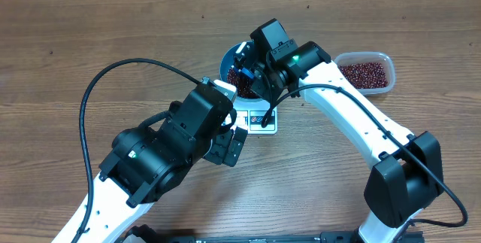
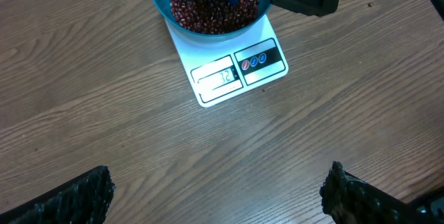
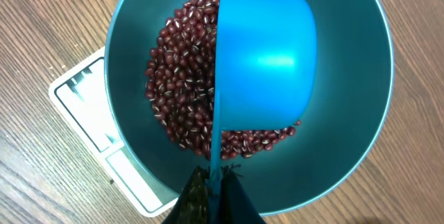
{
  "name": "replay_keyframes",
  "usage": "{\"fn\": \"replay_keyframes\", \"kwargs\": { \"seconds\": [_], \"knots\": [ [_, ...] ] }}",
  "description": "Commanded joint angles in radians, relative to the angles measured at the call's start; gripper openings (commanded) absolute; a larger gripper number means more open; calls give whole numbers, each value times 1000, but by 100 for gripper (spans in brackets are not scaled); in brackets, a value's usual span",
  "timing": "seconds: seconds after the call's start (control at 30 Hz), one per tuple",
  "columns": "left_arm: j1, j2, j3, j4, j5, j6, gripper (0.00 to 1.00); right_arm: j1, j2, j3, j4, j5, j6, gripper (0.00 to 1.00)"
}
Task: Scoop item into bowl and weigh 150g on scale
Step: 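Tip the scoop with the right gripper to add beans to the bowl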
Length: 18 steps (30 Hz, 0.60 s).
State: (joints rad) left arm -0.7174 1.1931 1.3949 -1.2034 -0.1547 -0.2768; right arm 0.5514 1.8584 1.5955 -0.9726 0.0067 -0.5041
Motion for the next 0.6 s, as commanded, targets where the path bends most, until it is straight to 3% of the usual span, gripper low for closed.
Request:
{"fn": "replay_keyframes", "kwargs": {
  "seconds": [0.0, 0.37, 0.57],
  "knots": [
    [4, -10, 20, 3, -12, 19, 100, -5, -3, -6, -2, -35, 63, 4],
    [4, -10, 20, 3, -12, 19, 99, -91, -61, 17, -24, -293, 116, 4],
    [4, -10, 20, 3, -12, 19, 100, -166, -76, 17, -5, -327, 195, 4]
  ]
}}
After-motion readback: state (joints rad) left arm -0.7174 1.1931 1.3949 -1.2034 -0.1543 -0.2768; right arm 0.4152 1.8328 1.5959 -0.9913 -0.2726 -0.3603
